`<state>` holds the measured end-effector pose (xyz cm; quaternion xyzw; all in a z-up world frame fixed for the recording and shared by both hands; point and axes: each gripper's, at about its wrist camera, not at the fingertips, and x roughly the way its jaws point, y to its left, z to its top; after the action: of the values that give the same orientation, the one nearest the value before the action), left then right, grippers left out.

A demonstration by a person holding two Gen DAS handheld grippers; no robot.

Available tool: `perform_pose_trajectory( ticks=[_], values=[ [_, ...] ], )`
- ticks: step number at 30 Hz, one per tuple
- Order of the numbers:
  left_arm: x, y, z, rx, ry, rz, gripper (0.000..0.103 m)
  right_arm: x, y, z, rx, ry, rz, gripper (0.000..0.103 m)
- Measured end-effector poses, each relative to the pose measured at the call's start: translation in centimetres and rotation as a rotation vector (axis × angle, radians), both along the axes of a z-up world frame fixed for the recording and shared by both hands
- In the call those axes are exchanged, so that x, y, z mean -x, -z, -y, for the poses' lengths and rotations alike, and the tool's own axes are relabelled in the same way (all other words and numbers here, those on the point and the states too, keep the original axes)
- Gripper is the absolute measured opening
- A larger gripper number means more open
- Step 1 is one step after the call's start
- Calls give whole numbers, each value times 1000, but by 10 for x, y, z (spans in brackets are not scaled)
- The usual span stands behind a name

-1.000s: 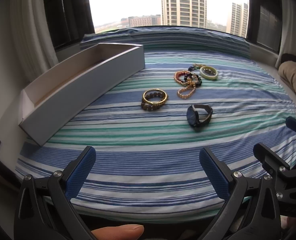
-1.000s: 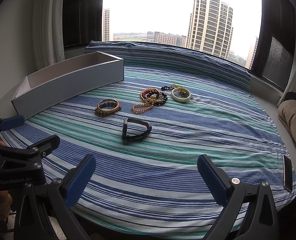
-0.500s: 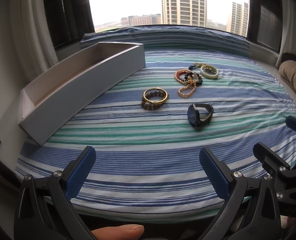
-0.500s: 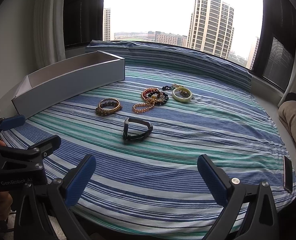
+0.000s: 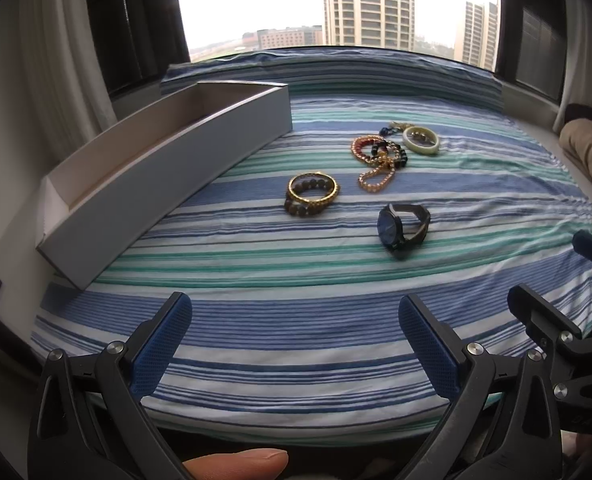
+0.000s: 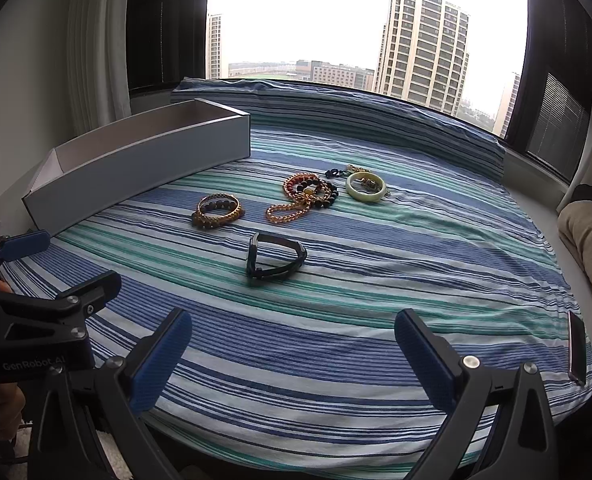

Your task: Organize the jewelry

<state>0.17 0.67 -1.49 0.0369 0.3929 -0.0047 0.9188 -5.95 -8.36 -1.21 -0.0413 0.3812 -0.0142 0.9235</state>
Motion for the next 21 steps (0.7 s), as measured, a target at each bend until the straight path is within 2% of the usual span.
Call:
perform_pose_trajectory(
  ticks=[16, 21],
  values=[
    [-8, 12, -1, -14, 17, -31, 103, -10, 7, -2, 0, -11, -36, 103],
    [-12, 20, 2, 2, 54, -73, 103, -14, 11, -1, -20, -21, -57, 103]
  ],
)
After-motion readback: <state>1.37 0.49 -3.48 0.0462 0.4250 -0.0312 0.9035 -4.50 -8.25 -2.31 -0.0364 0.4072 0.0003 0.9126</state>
